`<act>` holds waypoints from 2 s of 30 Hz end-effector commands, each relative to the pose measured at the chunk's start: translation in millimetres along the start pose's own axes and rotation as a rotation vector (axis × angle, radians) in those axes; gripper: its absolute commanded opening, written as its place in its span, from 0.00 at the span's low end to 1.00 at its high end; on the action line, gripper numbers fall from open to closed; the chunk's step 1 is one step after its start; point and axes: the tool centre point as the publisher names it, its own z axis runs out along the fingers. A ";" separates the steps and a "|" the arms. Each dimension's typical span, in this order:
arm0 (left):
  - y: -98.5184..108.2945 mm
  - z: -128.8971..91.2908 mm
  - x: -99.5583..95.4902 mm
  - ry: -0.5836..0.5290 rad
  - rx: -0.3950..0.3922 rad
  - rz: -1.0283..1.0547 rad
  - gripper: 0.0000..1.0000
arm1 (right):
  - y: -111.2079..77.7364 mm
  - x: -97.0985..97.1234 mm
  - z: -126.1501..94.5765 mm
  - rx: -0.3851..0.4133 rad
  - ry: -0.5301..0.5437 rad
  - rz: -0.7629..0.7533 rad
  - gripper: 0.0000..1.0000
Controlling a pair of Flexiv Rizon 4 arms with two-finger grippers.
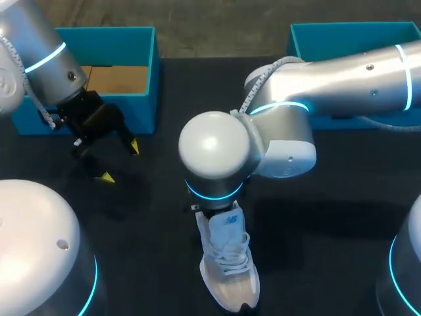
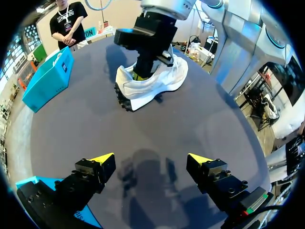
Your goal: Take the shoe out of the shoebox, open the shoe tongue, remove and reinsert the insole, then place the shoe into the shoebox
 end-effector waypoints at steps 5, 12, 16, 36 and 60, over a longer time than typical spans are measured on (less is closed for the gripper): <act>0.0 -0.2 0.8 0.000 -0.003 0.000 1.00 | -9.3 -6.1 10.0 0.041 0.018 0.024 0.00; 0.0 -0.2 0.8 0.000 -0.003 0.000 1.00 | -15.2 -11.8 28.2 0.110 0.057 0.014 0.00; 0.0 -0.2 0.8 0.000 -0.003 0.000 1.00 | -18.5 -9.2 24.0 0.112 0.062 0.004 0.00; 0.0 -0.2 0.8 0.000 -0.003 0.000 1.00 | -8.1 -24.0 -30.9 0.209 0.026 -0.112 0.00; 0.0 -0.2 0.8 0.000 -0.003 0.000 1.00 | -33.5 -14.8 -38.6 0.415 0.098 -0.105 0.47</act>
